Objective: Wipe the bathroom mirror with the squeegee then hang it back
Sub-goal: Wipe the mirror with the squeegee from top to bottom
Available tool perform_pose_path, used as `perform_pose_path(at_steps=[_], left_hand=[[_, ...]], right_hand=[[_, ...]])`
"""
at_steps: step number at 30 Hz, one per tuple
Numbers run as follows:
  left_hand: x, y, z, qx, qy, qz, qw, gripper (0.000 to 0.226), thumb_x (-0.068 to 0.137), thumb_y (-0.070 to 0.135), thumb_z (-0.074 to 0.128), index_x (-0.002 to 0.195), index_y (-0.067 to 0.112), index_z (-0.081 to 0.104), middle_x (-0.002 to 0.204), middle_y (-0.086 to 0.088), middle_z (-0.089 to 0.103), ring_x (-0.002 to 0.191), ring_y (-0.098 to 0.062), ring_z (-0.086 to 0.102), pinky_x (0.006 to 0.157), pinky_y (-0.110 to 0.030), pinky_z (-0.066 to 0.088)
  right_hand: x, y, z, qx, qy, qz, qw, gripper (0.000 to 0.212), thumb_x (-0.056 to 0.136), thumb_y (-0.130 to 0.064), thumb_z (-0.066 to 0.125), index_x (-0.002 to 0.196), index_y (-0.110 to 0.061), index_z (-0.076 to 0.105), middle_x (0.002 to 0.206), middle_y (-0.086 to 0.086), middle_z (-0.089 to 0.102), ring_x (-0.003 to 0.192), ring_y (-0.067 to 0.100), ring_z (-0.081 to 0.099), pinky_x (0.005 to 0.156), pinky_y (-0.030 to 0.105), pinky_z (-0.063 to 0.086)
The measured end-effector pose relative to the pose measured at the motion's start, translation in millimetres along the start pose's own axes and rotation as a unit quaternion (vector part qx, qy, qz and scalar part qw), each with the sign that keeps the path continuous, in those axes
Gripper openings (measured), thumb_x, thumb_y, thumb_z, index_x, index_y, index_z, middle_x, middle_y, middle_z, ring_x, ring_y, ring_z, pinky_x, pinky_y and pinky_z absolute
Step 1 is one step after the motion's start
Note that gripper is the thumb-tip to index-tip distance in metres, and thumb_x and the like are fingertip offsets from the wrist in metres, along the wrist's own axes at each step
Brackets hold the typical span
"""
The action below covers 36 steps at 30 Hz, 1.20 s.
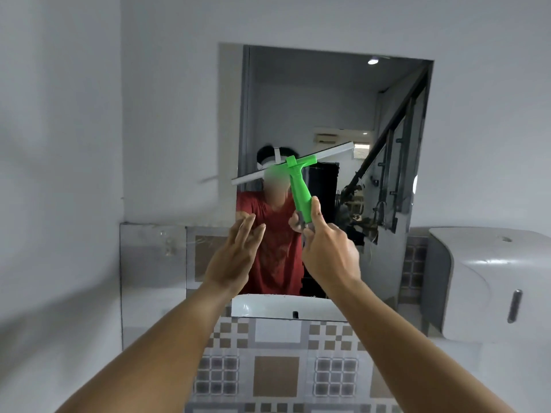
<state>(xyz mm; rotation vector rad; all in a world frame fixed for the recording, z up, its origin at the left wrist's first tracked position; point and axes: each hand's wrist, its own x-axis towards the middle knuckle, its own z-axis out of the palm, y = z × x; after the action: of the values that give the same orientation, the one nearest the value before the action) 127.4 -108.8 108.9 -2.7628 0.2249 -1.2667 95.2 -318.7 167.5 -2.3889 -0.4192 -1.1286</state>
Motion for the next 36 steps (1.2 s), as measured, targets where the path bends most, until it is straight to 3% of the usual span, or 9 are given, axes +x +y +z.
perform_pose_path(at_steps=[5,9,13,16,18,22,28,31,36], left_hand=[[1.2,-1.1,2.8,-0.022,0.01,0.003,1.0,0.094,0.078,-0.015,0.068,0.16,0.01,0.03,0.168,-0.014,0.019,0.154,-0.037,0.02,0.087,-0.038,0.062],[1.0,-5.9,4.6,-0.032,0.019,0.01,0.999,0.086,0.078,-0.005,0.075,0.156,0.006,0.038,0.164,-0.014,0.03,0.149,-0.036,0.033,0.085,-0.038,0.063],[2.3,-11.6,-3.2,-0.022,0.051,0.05,0.997,0.061,0.087,0.009,0.069,0.145,0.0,0.05,0.155,-0.017,0.042,0.146,-0.034,0.038,0.096,-0.04,0.059],[9.8,-9.0,-24.0,-0.021,0.122,0.074,0.99,0.03,0.096,0.017,0.054,0.12,0.001,0.062,0.123,-0.019,0.065,0.114,-0.033,0.062,0.085,-0.037,0.061],[25.8,-7.0,-42.3,-0.038,0.15,0.061,0.986,0.022,0.099,0.019,0.052,0.114,0.005,0.06,0.11,-0.016,0.067,0.098,-0.029,0.063,0.079,-0.039,0.059],[87.1,-13.4,-77.4,-0.008,0.15,0.054,0.987,0.046,0.093,0.023,0.062,0.135,0.007,0.053,0.135,-0.015,0.057,0.121,-0.034,0.053,0.096,-0.049,0.054],[156.3,-21.8,-122.2,0.102,0.141,0.079,0.981,0.072,0.088,0.028,0.065,0.154,0.016,0.039,0.156,-0.021,0.034,0.139,-0.041,0.033,0.111,-0.053,0.042],[170.3,-27.3,-131.0,0.101,0.125,0.074,0.984,0.074,0.09,0.027,0.062,0.158,0.021,0.033,0.16,-0.02,0.027,0.143,-0.041,0.027,0.111,-0.056,0.042],[173.1,-31.6,-135.6,0.107,0.093,0.066,0.988,0.073,0.09,0.024,0.057,0.159,0.025,0.031,0.162,-0.015,0.023,0.142,-0.041,0.024,0.102,-0.059,0.048]], right_hand=[[7.0,36.6,-26.3,-0.095,-0.008,-0.03,0.995,0.072,0.098,-0.019,0.051,0.157,-0.036,0.014,0.086,0.006,0.062,0.056,0.024,0.059,0.046,0.031,0.048],[14.7,58.7,-43.1,-0.145,-0.029,-0.044,0.988,0.081,0.094,-0.014,0.054,0.157,-0.039,0.01,0.084,0.002,0.056,0.056,0.02,0.056,0.047,0.033,0.052],[22.7,71.7,-61.1,-0.188,-0.033,-0.074,0.979,0.081,0.095,-0.012,0.051,0.157,-0.04,0.008,0.082,-0.002,0.049,0.056,0.019,0.054,0.045,0.029,0.041],[32.6,82.9,-75.2,-0.219,-0.05,-0.083,0.971,0.081,0.096,-0.011,0.047,0.157,-0.042,0.003,0.084,-0.003,0.048,0.06,0.019,0.056,0.052,0.035,0.053],[39.8,91.0,-85.4,-0.239,-0.051,-0.087,0.966,0.083,0.095,-0.011,0.047,0.156,-0.043,0.001,0.085,-0.003,0.048,0.06,0.018,0.055,0.053,0.034,0.053],[44.4,104.3,-95.4,-0.244,-0.047,-0.07,0.966,0.083,0.094,-0.012,0.045,0.156,-0.045,0.0,0.092,-0.003,0.054,0.061,0.016,0.054,0.049,0.03,0.042],[14.5,132.2,-78.2,-0.153,-0.019,-0.01,0.988,0.072,0.099,-0.021,0.05,0.156,-0.044,0.011,0.097,0.002,0.064,0.066,0.021,0.06,0.054,0.035,0.054],[-7.2,134.2,-64.0,-0.099,-0.017,0.042,0.994,0.07,0.1,-0.022,0.051,0.156,-0.044,0.015,0.103,0.004,0.068,0.072,0.025,0.063,0.056,0.035,0.053],[-39.6,114.7,-30.9,-0.022,-0.026,0.106,0.994,0.068,0.102,-0.019,0.049,0.159,-0.03,0.014,0.091,0.007,0.067,0.059,0.019,0.053,0.046,0.03,0.039]])
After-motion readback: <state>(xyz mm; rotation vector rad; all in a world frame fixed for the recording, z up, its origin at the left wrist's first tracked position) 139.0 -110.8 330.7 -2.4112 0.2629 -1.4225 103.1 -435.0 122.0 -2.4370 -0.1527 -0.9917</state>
